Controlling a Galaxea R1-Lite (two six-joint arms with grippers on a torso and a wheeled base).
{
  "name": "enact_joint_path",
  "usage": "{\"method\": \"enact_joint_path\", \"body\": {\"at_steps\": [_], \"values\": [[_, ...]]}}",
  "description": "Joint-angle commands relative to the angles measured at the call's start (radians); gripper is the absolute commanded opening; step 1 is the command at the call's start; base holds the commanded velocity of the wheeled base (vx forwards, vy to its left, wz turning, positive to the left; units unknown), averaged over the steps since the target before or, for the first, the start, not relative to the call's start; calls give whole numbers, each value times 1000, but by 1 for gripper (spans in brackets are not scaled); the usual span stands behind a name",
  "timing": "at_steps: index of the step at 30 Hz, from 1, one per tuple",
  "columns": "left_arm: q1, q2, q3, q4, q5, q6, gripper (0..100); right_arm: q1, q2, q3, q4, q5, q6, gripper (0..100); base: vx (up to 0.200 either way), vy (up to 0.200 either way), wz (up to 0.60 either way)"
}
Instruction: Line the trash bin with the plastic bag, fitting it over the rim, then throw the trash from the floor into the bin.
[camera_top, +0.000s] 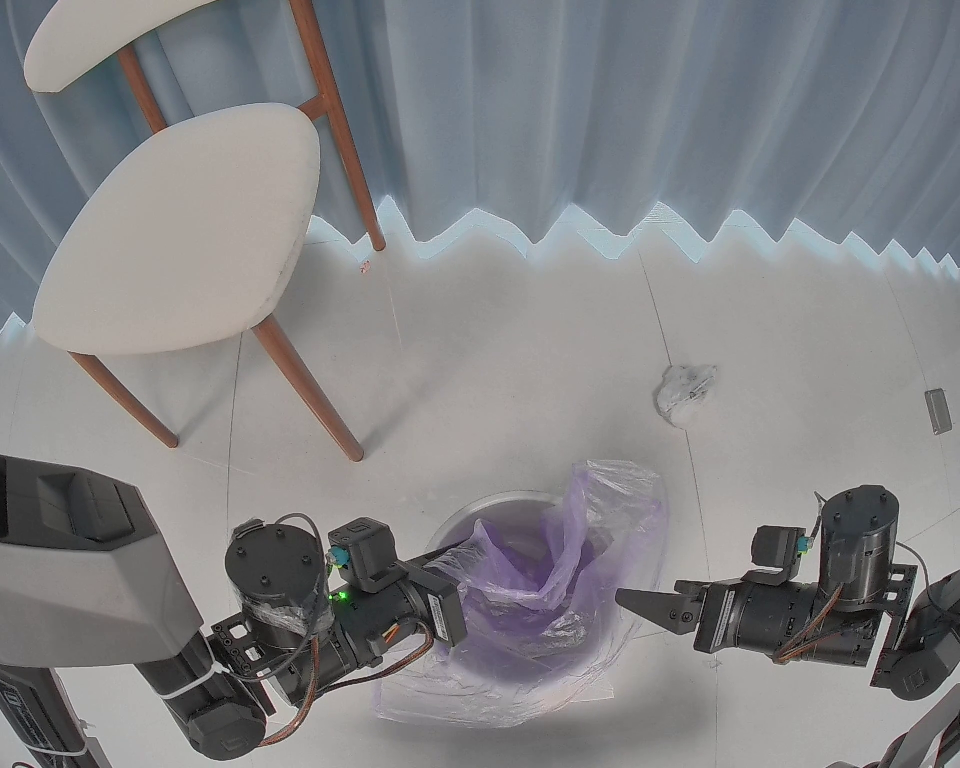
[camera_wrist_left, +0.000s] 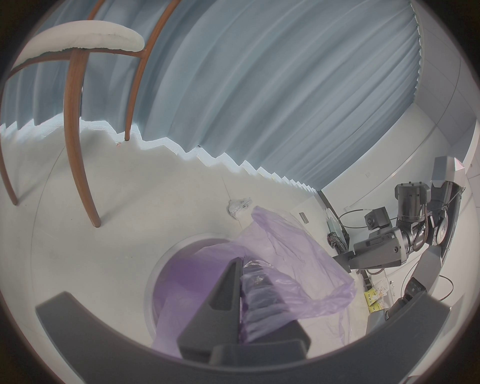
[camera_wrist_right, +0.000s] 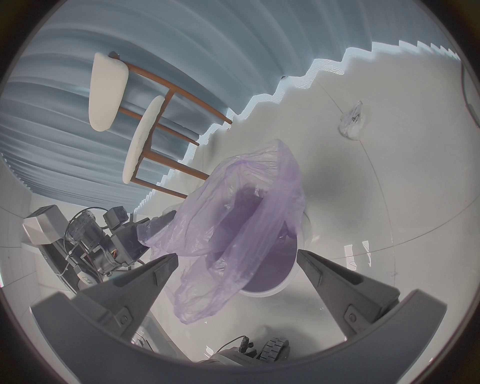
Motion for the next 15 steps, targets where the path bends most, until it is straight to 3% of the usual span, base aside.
{"method": "enact_joint_path", "body": {"at_steps": [1, 8, 15], "values": [[10, 5, -23, -1, 13, -2, 0, 4, -7, 0, -1, 0, 0, 100, 0, 0, 0], [15, 7, -44, -1, 60, -14, 0, 4, -1, 3, -1, 0, -3, 100, 0, 0, 0], [15, 1, -64, -1, 79, -39, 0, 14, -3, 0, -1, 0, 0, 100, 0, -200, 0]]}}
